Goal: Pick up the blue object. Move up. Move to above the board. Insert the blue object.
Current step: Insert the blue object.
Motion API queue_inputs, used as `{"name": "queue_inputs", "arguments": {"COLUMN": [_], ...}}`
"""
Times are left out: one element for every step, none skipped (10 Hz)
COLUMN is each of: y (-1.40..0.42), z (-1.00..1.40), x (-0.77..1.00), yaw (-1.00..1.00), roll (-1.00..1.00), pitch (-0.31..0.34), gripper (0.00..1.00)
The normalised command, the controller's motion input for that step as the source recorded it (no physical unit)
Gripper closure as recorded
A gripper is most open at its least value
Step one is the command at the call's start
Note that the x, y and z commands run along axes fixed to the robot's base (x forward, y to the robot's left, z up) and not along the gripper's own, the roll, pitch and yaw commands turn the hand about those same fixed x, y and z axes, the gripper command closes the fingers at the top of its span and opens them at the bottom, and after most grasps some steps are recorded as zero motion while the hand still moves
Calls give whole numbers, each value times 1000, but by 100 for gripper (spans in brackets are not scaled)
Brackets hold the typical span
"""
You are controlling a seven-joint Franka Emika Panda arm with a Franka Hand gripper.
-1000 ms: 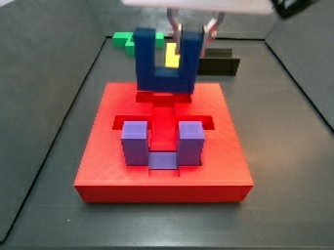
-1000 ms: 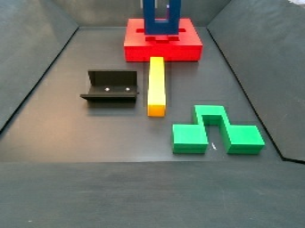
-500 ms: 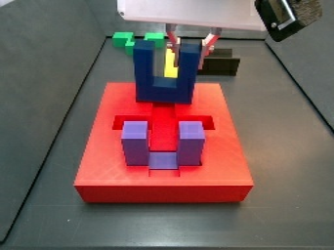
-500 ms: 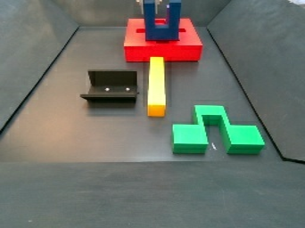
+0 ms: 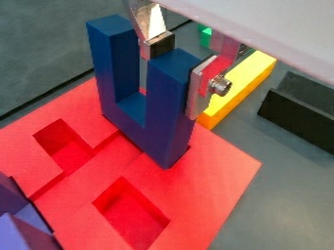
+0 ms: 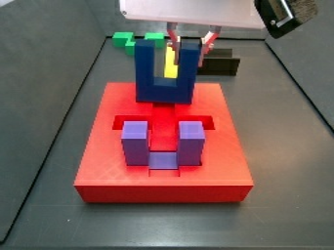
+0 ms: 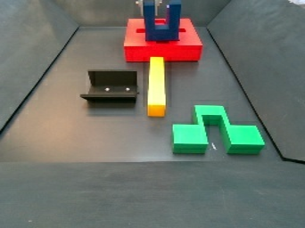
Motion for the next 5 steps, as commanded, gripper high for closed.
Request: {"name": "queue_inputs", "arguments": {"y": [174, 183, 189, 6, 0], "z": [129, 180, 317, 0, -60], "x": [0, -3, 0, 0, 0], "yaw": [109, 80, 69, 71, 114], "roll": [-87, -83, -116, 0, 19], "pitch": [0, 0, 0, -14, -29], "gripper": [100, 100, 100, 100, 100]}}
